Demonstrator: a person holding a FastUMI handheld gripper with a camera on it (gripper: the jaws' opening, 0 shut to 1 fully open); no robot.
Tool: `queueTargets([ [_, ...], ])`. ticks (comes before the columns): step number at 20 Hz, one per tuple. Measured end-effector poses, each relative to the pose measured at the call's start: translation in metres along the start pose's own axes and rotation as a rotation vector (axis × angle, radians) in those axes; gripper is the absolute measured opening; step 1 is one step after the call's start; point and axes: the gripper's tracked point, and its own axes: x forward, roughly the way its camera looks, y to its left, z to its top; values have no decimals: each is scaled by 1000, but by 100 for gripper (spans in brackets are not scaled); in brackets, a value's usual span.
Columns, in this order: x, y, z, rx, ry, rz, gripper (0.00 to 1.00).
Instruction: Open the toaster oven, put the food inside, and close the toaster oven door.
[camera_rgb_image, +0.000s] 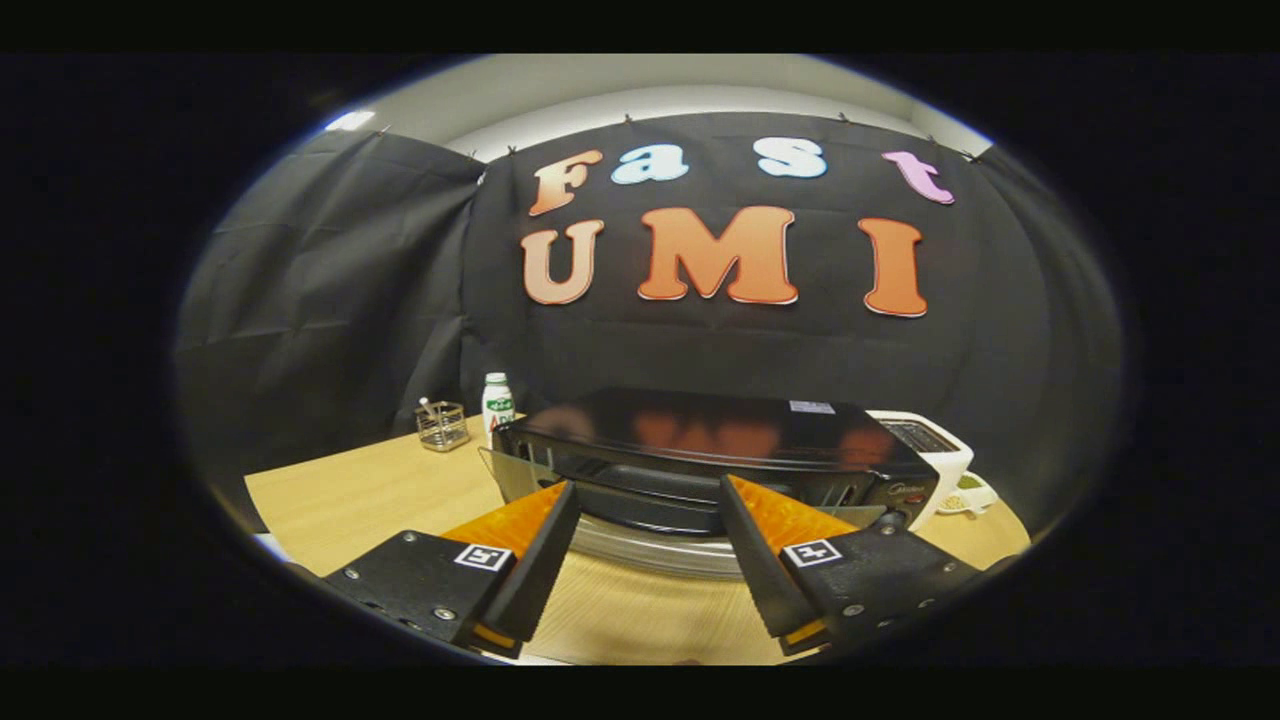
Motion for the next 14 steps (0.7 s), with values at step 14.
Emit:
queueTargets([
  [14, -68, 21, -61, 115, 133, 116, 81],
])
